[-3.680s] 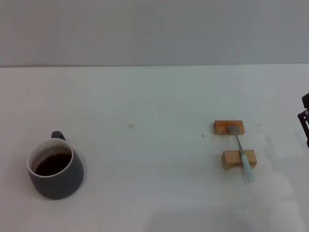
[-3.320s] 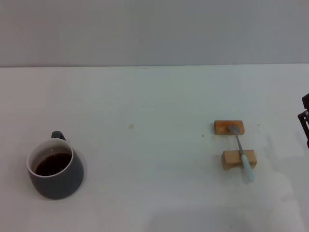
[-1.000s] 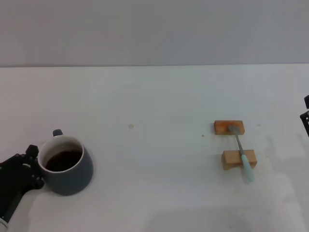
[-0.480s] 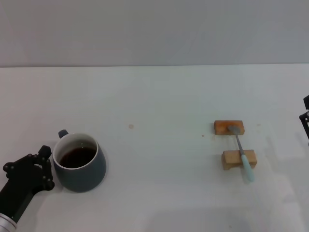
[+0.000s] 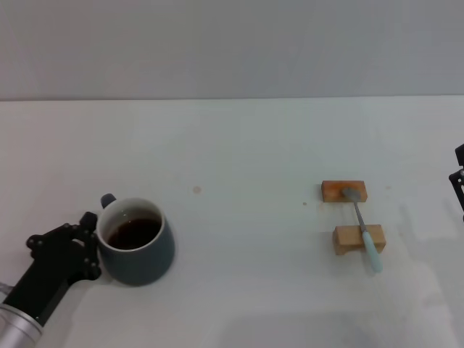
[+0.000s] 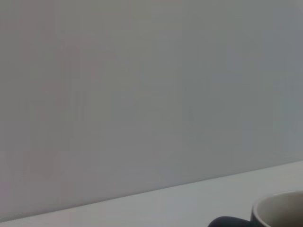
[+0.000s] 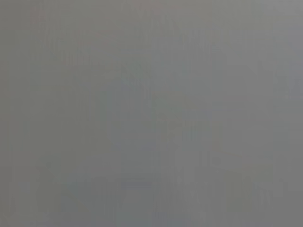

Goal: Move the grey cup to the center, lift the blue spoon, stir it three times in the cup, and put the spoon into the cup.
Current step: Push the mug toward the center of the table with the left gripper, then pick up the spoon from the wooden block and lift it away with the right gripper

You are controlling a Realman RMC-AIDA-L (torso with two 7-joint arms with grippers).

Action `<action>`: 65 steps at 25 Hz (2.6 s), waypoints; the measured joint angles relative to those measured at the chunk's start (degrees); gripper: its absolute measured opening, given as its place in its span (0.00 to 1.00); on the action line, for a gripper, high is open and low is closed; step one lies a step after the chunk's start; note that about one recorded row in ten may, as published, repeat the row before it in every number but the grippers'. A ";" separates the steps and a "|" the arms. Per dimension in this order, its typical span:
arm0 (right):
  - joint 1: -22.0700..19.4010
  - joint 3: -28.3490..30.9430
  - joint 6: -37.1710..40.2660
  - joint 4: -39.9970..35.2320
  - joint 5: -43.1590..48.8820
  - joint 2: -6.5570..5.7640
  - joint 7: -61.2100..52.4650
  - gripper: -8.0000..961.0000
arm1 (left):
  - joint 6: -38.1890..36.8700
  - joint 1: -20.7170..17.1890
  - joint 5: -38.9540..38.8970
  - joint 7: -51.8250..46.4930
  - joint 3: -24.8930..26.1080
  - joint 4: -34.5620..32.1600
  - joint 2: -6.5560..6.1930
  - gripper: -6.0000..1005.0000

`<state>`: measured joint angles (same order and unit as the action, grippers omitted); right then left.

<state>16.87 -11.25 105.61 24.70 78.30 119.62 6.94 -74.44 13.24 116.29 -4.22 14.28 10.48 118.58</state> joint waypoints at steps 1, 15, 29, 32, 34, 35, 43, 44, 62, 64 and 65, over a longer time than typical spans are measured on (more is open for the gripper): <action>0.00 0.00 0.13 0.00 0.01 0.00 0.00 0.82 | 0.02 0.27 0.00 0.00 -0.82 0.44 0.04 0.05; 0.29 0.00 0.56 0.00 0.02 0.00 0.00 0.82 | 1.97 1.75 -0.24 0.00 -4.60 2.81 0.25 0.06; 0.00 0.11 0.61 0.00 0.82 0.00 0.00 0.82 | 3.55 2.90 -0.05 0.00 -5.56 5.76 0.29 0.08; 0.00 0.06 0.62 0.00 0.85 0.00 0.00 0.82 | 3.83 3.05 -0.03 0.00 -5.74 6.29 0.39 0.08; 0.00 0.04 0.64 0.00 0.89 0.00 0.00 0.82 | 4.08 3.03 -0.01 0.00 -5.65 6.42 0.41 0.08; 0.00 0.04 0.64 0.00 0.90 0.00 0.00 0.82 | 4.15 2.94 0.00 0.00 -5.50 6.39 0.38 0.08; -0.21 0.00 0.75 0.08 1.98 0.00 0.01 0.82 | 1.61 -0.97 -0.47 -0.21 -0.08 3.85 -0.28 0.09; -0.29 0.00 0.75 0.08 2.42 0.00 0.01 0.82 | 0.28 -2.03 -0.47 -0.45 1.14 3.20 -0.38 0.09; -2.82 0.00 -6.57 0.67 3.96 0.11 -0.04 0.82 | -6.59 -10.05 -0.69 -4.85 13.62 -0.83 -0.54 0.36; -3.28 0.00 -8.03 1.61 3.96 0.12 -0.04 0.82 | -6.40 -9.95 -0.69 -4.68 13.75 -0.99 -0.54 0.45; -3.51 -0.14 -8.77 2.17 3.96 0.11 -0.05 0.82 | -6.34 -9.88 -0.70 -4.69 13.86 -1.21 -0.54 0.50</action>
<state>13.36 -11.39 96.84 26.87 82.25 119.73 6.90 -80.78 3.37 115.59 -8.91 28.14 9.27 118.03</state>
